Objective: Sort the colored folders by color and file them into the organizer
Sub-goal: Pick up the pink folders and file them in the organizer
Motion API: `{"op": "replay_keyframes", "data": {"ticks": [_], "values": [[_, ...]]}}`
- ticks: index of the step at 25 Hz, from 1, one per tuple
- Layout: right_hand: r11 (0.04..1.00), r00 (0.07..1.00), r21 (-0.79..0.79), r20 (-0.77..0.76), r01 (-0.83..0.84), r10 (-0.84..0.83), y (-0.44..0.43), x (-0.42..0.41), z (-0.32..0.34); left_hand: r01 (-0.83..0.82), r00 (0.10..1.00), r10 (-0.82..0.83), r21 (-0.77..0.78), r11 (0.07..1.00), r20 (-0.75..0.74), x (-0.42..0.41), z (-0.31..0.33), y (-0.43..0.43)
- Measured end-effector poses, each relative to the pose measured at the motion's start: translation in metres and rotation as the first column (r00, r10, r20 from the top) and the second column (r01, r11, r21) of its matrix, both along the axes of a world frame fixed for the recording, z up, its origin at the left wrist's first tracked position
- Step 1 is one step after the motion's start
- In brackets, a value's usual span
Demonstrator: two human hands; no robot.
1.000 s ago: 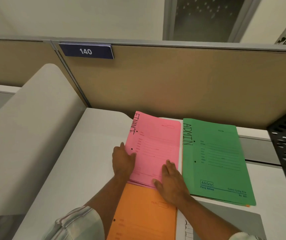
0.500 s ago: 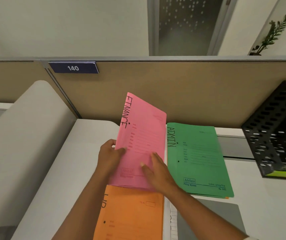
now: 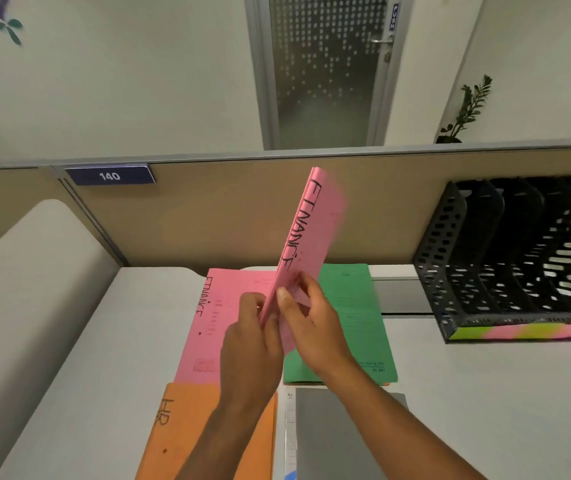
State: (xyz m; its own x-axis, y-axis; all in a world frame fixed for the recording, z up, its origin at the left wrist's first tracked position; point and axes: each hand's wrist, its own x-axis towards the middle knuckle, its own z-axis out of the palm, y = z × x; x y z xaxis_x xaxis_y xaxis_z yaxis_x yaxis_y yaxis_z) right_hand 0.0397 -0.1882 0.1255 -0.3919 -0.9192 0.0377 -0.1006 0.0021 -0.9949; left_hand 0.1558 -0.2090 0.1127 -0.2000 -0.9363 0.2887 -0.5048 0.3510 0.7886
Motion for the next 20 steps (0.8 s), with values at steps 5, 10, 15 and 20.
{"op": "replay_keyframes", "data": {"ticks": [5,10,15,20], "values": [[0.994,0.990,-0.054,0.112,0.091,-0.085,0.059,-0.063,0.044,0.055,0.997,-0.051,-0.051,0.997,0.059,-0.063,0.002,0.062],[0.977,0.979,-0.077,-0.022,0.201,-0.204,0.115,-0.131,0.063,0.106,0.994,-0.106,0.015,0.994,-0.014,-0.136,0.000,0.130],[0.951,0.934,-0.101,-0.181,0.294,-0.308,0.164,-0.195,0.075,0.091,0.995,-0.094,-0.068,0.994,-0.041,-0.212,-0.006,0.177],[0.916,0.861,-0.144,-0.313,0.375,-0.401,0.202,-0.259,0.078,0.188,0.981,-0.187,0.022,0.982,-0.044,-0.282,-0.006,0.202]]}}
